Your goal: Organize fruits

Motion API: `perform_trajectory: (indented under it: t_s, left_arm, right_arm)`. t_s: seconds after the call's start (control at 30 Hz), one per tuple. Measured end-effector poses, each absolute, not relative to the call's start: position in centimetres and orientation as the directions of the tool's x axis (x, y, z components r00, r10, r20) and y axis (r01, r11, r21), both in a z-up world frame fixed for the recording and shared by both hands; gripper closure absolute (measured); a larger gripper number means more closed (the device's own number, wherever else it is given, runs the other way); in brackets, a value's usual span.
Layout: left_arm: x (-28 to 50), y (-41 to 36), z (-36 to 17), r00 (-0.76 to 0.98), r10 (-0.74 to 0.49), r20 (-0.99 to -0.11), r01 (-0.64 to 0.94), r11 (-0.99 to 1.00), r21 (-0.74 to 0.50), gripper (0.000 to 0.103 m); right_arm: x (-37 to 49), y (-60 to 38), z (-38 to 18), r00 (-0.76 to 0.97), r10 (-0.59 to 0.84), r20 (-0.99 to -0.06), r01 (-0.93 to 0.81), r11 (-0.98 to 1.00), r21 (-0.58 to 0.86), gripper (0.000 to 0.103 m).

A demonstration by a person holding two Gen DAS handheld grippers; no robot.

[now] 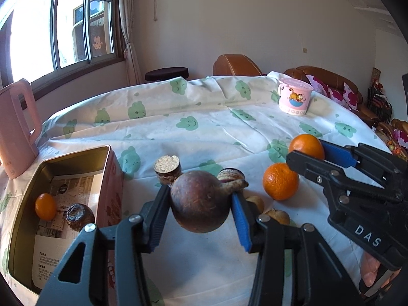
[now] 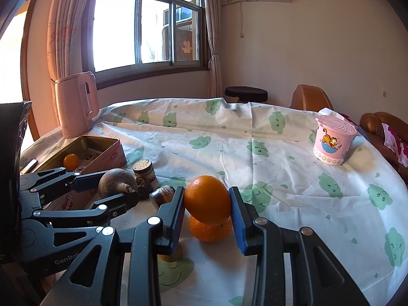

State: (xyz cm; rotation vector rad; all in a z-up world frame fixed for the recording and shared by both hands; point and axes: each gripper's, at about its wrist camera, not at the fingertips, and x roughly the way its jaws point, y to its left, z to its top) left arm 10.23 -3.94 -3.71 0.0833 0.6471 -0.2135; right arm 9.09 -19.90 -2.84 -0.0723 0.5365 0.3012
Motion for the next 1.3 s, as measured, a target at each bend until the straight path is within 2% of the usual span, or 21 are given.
perform_trajectory:
  t_s: [1.3]
  left_arm:
    - [8.2,-2.6,-2.4,0.861,-0.135,-0.490,0.150,0.989,-0.008,0.054]
  right_arm:
    - [7.4,-20.1,-2.0,0.867,0.264,-0.423,-0.296,0.955,-0.010,0.067]
